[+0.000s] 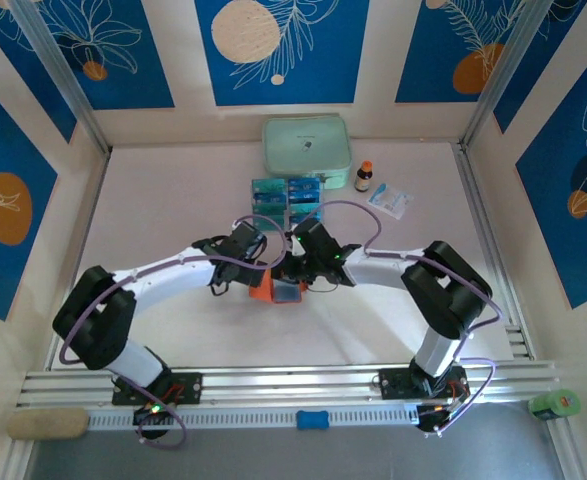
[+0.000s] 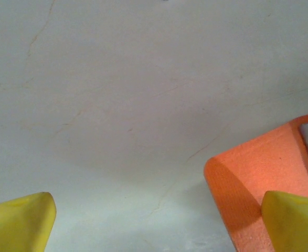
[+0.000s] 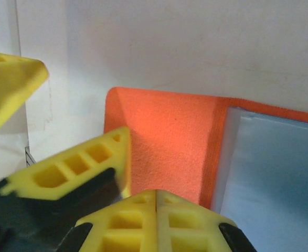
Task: Put the credit cards into the card holder
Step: Open the card holder at the center of the table.
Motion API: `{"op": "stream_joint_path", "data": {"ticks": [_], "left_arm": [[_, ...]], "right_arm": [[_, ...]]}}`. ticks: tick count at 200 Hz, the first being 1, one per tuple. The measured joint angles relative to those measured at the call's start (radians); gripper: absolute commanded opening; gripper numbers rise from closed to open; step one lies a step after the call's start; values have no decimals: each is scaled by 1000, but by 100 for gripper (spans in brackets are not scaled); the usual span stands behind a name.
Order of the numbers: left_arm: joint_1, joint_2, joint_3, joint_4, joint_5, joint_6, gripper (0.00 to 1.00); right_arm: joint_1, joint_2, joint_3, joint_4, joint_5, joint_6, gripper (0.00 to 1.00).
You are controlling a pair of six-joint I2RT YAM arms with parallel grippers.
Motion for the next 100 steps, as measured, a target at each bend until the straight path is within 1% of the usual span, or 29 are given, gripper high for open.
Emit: {"op": "stream_joint_path", "data": {"ticks": [42, 100], "left_arm": [[30, -11, -3, 1, 11, -15, 100], [63, -39, -13, 1, 64, -32, 100]], "right_arm": [[19, 73, 19, 38, -16, 17, 0], [27, 151, 30, 96, -39, 54, 0]]}}
